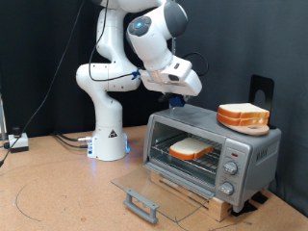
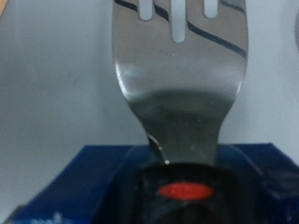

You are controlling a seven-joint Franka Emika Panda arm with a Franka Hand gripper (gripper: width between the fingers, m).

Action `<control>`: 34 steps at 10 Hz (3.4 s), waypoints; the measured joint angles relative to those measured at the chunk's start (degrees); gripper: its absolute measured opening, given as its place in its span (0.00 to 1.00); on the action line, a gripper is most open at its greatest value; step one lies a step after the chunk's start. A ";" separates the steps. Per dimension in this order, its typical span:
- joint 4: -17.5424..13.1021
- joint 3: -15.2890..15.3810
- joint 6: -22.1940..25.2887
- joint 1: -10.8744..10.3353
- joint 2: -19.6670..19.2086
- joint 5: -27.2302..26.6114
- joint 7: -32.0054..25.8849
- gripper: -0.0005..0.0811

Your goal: Make a piece of toast with the oven

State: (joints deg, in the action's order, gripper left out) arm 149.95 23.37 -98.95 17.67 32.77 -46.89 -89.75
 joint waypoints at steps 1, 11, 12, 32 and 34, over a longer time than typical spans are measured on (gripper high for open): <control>0.63 1.82 -0.56 -0.92 0.76 -1.29 1.58 0.51; 5.58 12.62 -10.02 -3.19 2.68 -11.58 5.47 0.88; 5.57 12.28 -10.14 -3.22 3.45 -13.25 3.76 0.96; 0.35 -9.85 -2.75 10.56 5.09 1.51 -7.66 0.99; -0.50 -10.42 -2.56 11.03 3.57 1.96 -8.81 0.99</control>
State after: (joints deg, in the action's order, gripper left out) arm 149.45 12.95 -101.51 28.70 36.34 -44.93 -98.56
